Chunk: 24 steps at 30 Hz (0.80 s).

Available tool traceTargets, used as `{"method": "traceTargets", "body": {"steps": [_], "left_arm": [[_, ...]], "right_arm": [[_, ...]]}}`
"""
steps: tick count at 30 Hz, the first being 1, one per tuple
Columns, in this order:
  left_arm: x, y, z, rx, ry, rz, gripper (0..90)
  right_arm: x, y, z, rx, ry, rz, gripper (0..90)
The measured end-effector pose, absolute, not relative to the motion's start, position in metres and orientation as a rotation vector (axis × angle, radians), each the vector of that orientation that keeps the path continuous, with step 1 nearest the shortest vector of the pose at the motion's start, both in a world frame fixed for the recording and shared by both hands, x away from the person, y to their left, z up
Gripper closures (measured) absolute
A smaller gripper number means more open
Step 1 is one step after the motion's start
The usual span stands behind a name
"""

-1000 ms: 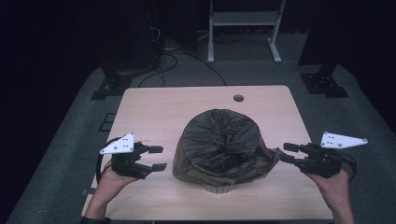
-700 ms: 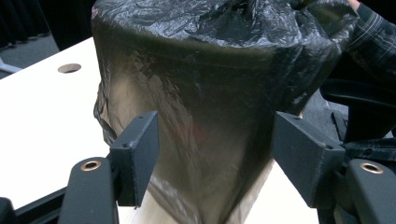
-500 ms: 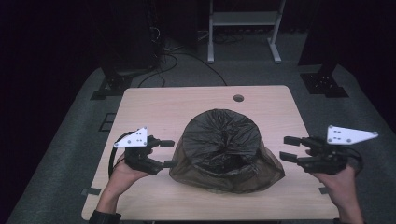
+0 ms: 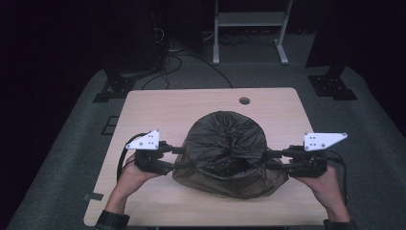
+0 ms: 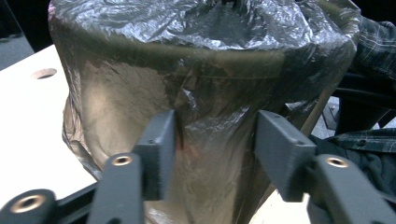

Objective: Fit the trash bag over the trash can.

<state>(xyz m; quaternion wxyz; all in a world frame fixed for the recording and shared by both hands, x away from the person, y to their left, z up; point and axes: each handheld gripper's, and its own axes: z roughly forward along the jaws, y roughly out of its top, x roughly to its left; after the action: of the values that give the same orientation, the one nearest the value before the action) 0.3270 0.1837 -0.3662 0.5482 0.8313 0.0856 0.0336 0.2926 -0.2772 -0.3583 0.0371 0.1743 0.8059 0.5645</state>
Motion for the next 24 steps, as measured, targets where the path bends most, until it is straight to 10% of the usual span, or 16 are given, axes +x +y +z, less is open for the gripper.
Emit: {"method": "traceTargets", "body": {"steps": [5, 24], "left_arm": [[0.331, 0.184, -0.365, 1.982, 0.238, 0.076, 89.3], [0.354, 0.192, -0.400, 1.989, 0.417, 0.085, 90.0]], "right_arm": [[0.293, -0.276, -0.361, 0.535, 2.486, 1.717, 89.8], [0.306, -0.286, -0.415, 0.719, 2.567, 1.607, 90.0]]}}
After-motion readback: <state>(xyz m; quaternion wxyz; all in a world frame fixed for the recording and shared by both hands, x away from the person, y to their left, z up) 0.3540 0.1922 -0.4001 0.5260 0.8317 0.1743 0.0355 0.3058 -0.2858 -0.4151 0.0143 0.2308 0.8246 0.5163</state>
